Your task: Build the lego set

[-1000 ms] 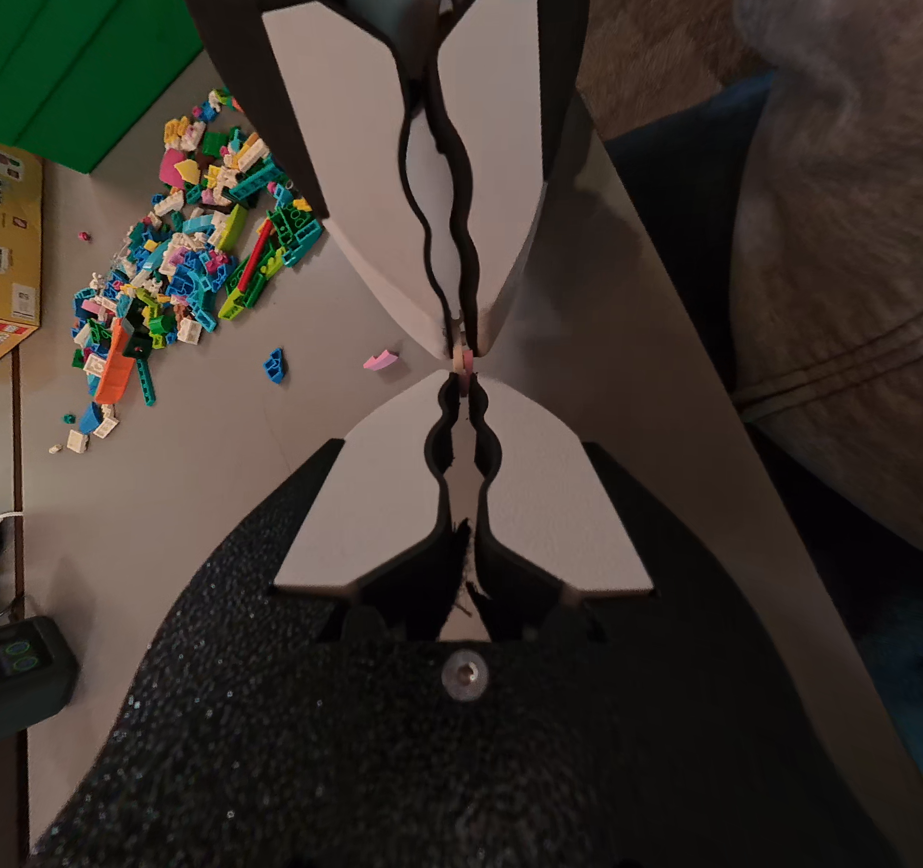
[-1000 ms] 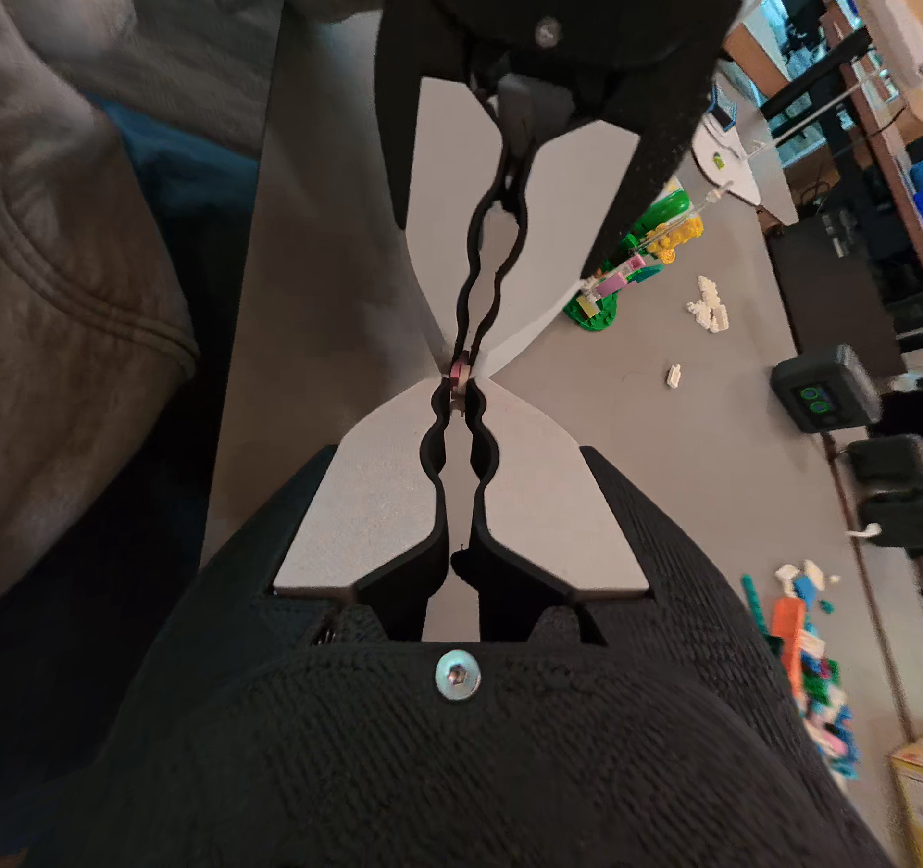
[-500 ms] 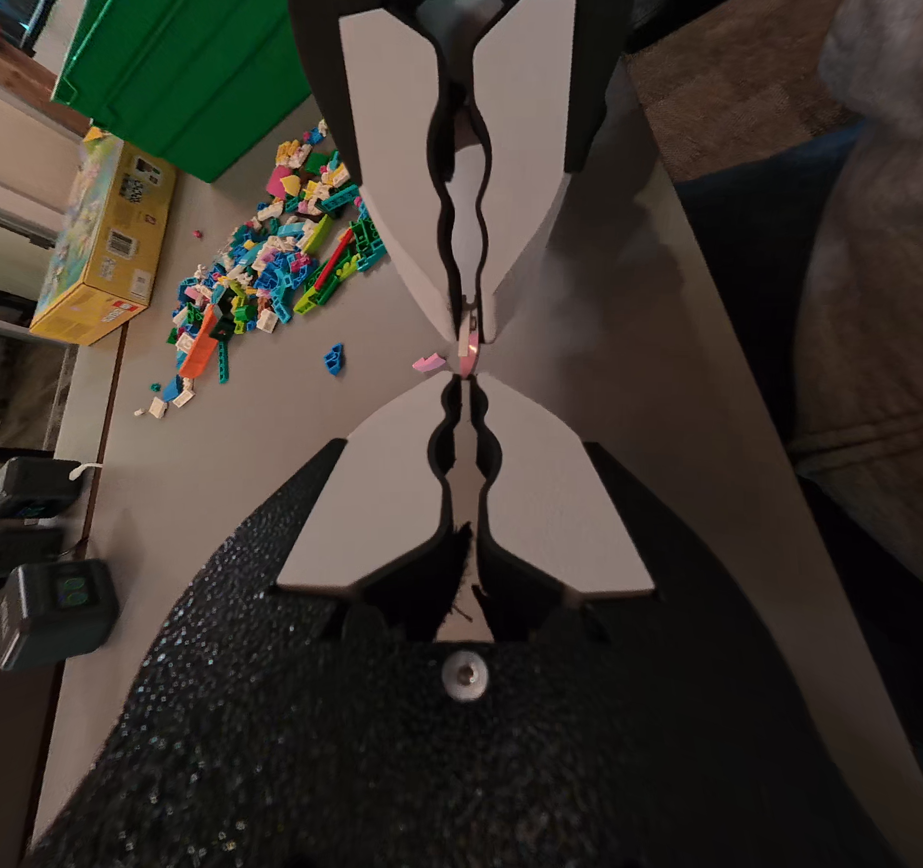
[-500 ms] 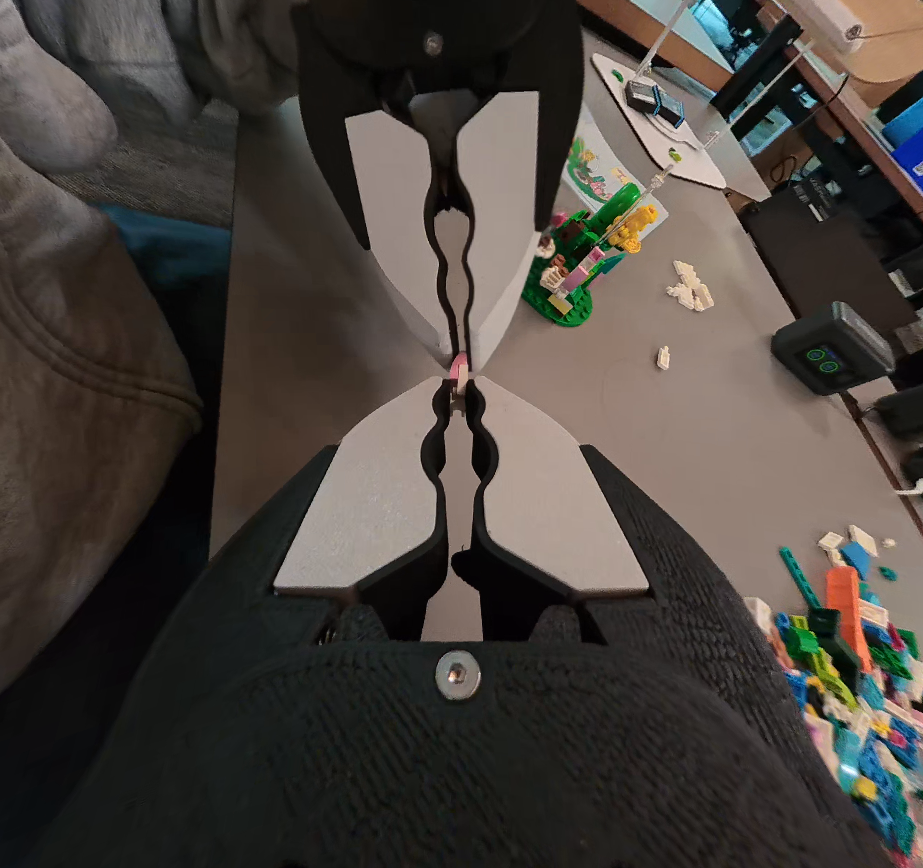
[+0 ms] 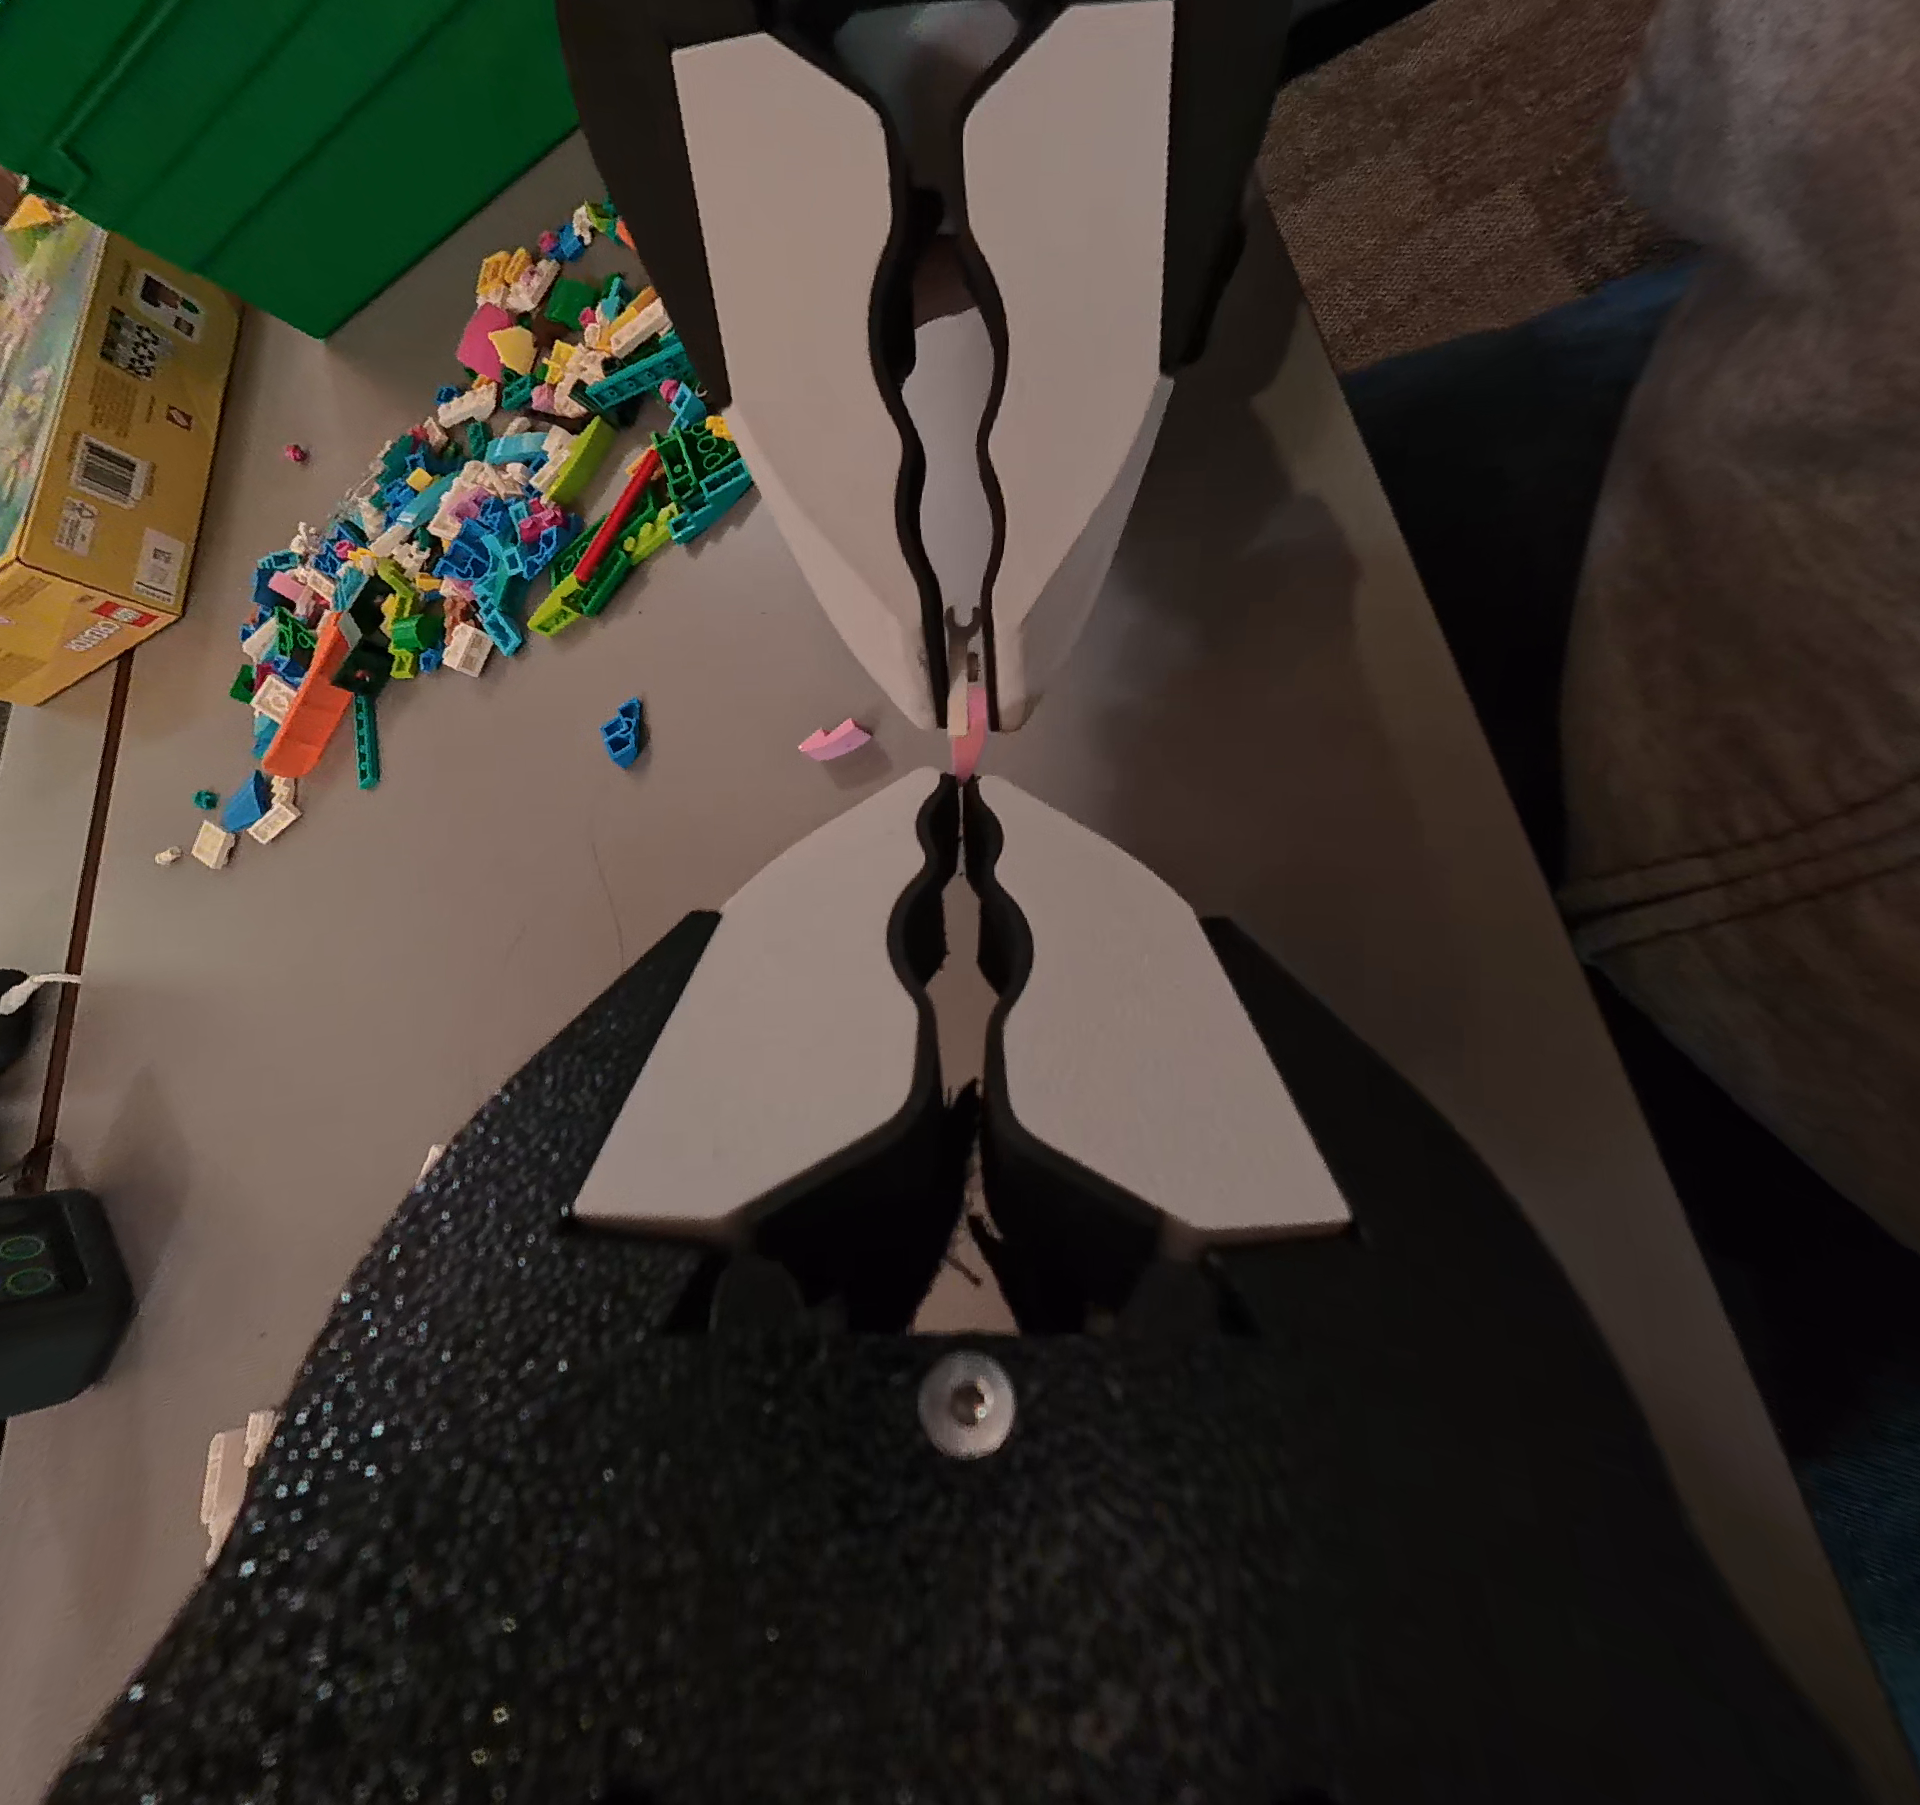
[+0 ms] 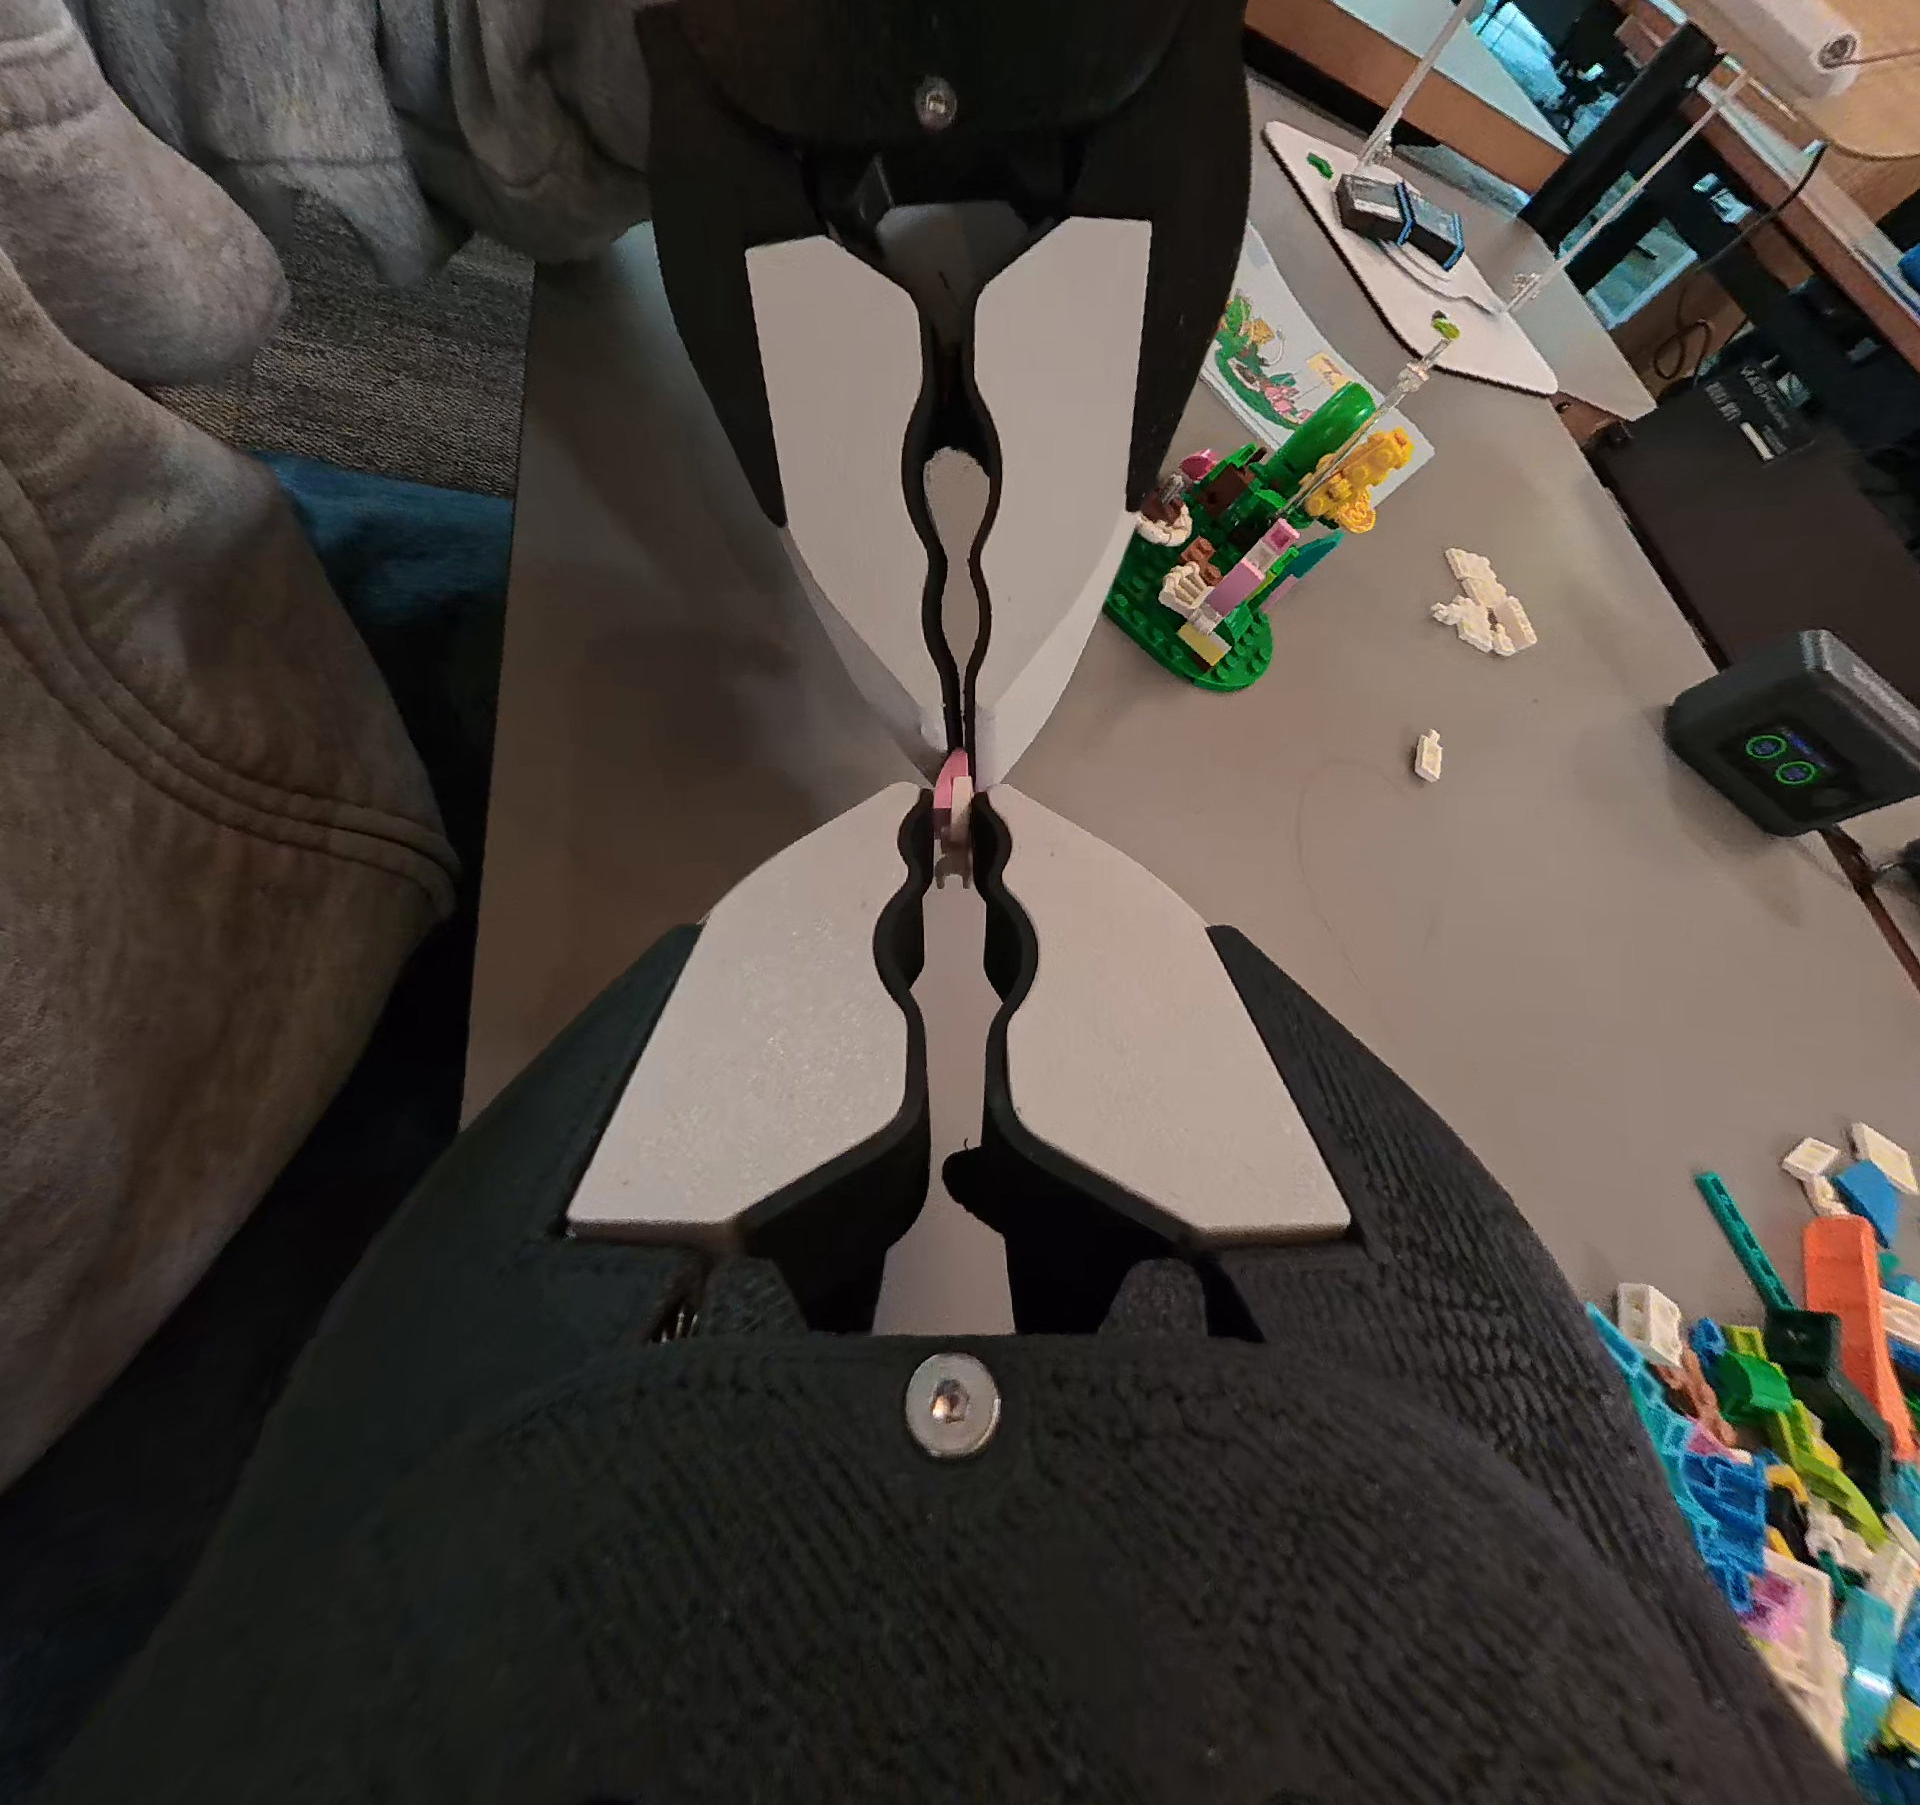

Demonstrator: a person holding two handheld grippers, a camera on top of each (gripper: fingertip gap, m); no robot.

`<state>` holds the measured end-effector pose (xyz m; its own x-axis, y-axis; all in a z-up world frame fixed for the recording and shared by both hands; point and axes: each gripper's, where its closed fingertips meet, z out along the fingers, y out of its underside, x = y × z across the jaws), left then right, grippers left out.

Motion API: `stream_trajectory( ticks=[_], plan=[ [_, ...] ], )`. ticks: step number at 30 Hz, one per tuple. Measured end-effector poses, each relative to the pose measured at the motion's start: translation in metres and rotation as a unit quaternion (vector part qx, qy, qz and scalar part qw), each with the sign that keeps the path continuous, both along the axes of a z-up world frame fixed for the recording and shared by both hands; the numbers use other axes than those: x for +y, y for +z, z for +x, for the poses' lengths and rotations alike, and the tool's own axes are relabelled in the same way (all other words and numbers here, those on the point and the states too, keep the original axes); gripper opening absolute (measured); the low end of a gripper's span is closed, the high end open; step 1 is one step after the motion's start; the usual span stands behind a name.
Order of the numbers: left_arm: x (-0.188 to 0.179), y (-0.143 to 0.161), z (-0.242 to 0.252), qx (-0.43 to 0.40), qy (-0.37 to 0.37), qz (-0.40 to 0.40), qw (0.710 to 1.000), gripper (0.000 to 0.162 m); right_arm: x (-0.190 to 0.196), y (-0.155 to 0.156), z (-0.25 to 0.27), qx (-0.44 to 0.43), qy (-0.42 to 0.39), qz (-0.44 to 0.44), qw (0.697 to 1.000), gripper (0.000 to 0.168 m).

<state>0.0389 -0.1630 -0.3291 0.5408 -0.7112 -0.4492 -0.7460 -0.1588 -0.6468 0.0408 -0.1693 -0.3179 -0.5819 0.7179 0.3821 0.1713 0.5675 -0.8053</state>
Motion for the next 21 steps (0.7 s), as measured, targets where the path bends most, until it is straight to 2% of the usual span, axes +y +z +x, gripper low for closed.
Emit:
stream_trajectory(
  ticks=[3,9,11,15,19,21],
  plan=[
    [0.000,-0.001,0.000,0.003,-0.002,-0.004,1.000,0.001,0.000,-0.001,0.000,-0.003,0.004,0.009,1.000,0.005],
    [-0.002,-0.010,0.004,0.012,-0.012,-0.036,0.999,0.001,-0.002,-0.011,0.005,-0.009,0.033,0.107,0.994,0.005],
    [-0.002,-0.010,0.005,0.005,-0.014,-0.041,0.999,0.000,-0.003,-0.012,0.006,-0.009,0.039,0.115,0.993,0.005],
    [-0.001,-0.007,0.004,-0.001,-0.003,-0.034,0.999,0.000,-0.002,-0.009,0.005,-0.005,0.027,0.078,0.997,0.005],
    [-0.005,-0.009,-0.002,-0.025,0.027,-0.077,0.996,0.001,-0.004,-0.008,-0.001,-0.029,-0.003,-0.019,0.999,0.006],
    [-0.010,-0.016,-0.010,-0.010,0.051,-0.106,0.993,0.001,0.003,-0.012,-0.004,-0.040,-0.023,-0.023,0.999,0.023]
  ],
)
